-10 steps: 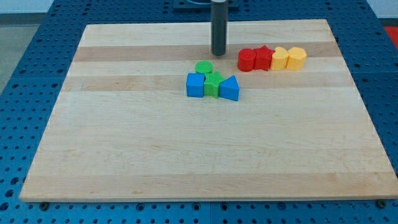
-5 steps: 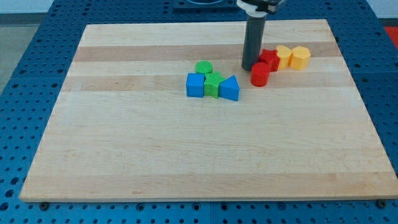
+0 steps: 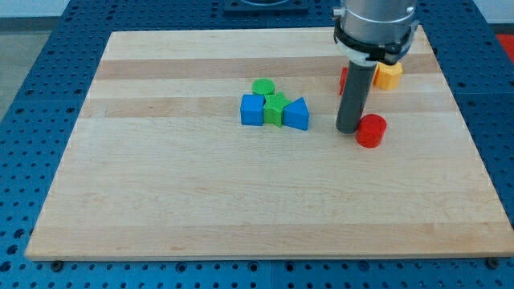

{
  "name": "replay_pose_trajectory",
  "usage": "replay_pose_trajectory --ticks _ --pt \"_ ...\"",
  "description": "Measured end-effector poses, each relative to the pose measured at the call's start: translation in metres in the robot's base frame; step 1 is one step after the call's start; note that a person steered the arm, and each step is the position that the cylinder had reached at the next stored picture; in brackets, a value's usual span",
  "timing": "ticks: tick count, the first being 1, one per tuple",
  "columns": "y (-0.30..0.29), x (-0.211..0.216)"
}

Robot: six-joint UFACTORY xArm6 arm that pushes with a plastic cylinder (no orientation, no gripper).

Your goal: Push the red circle towards the center right of the board

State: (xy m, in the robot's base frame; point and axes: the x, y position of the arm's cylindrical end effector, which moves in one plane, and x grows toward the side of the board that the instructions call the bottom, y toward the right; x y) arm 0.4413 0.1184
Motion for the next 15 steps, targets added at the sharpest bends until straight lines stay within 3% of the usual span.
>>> replay_pose_trajectory --ticks 3,6,15 --pt "0.017 0.059" --pt "0.025 0.014" --pt "0.017 -0.06"
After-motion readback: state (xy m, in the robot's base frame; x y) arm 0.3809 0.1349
